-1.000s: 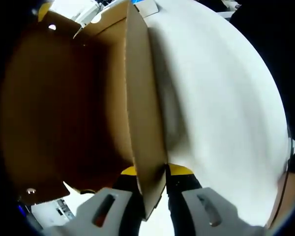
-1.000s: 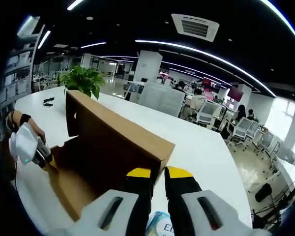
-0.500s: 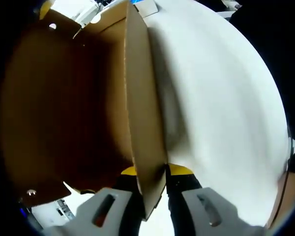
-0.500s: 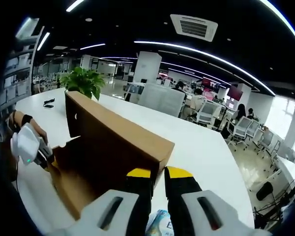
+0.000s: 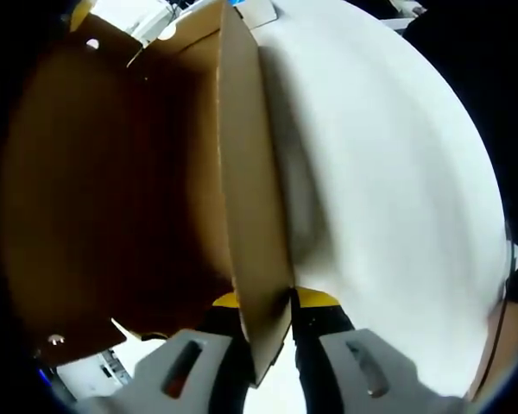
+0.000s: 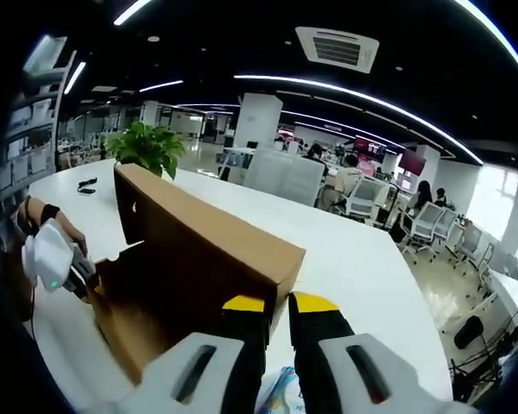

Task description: Operate the shoe box by opening the lid, removing the specified soft item, and placing it in the target area until the item is outside and the box remains undamaged.

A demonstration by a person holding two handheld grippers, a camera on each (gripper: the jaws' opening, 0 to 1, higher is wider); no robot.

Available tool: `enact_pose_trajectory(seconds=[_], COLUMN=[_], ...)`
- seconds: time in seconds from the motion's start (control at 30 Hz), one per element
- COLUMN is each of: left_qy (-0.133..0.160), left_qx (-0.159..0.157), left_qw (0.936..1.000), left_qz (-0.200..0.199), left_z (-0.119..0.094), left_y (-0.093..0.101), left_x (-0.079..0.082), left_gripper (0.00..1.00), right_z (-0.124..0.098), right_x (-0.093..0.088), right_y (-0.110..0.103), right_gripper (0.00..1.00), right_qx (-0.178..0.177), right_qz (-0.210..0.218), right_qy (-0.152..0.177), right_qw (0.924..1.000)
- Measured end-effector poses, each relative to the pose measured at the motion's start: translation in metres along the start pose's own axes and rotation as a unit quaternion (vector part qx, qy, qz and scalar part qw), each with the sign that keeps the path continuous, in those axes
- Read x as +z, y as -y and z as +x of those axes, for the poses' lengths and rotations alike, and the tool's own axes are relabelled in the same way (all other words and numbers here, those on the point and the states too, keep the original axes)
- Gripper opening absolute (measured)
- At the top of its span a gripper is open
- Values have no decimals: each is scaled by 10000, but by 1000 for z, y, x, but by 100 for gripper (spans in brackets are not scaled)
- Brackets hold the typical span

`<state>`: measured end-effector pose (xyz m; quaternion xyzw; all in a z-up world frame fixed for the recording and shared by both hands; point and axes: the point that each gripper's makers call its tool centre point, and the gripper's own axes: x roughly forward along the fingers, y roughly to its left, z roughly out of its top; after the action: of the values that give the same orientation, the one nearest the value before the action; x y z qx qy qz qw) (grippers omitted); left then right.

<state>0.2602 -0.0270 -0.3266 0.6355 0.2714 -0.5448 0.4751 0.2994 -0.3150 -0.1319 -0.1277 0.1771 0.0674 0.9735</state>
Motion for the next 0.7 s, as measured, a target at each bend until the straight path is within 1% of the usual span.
enact_pose_trajectory(seconds=[0.17, 0.3, 0.7], left_qy=[-50, -91, -115], left_qx=[8, 17, 27], left_qw=[10000, 10000, 9999], left_qz=[-4, -7, 3], left_z=[0, 1, 1], left_y=[0, 0, -1], left_x=[-1, -1, -1], left_gripper=[14, 14, 15], right_z=[-1, -2, -6], right_x=[0, 0, -3], right_y=[0, -1, -4], right_gripper=[7, 7, 7], right_qx=[24, 49, 37], right_qz=[-20, 78, 22], right_qy=[22, 79, 92], right_qw=[10000, 9999, 9999])
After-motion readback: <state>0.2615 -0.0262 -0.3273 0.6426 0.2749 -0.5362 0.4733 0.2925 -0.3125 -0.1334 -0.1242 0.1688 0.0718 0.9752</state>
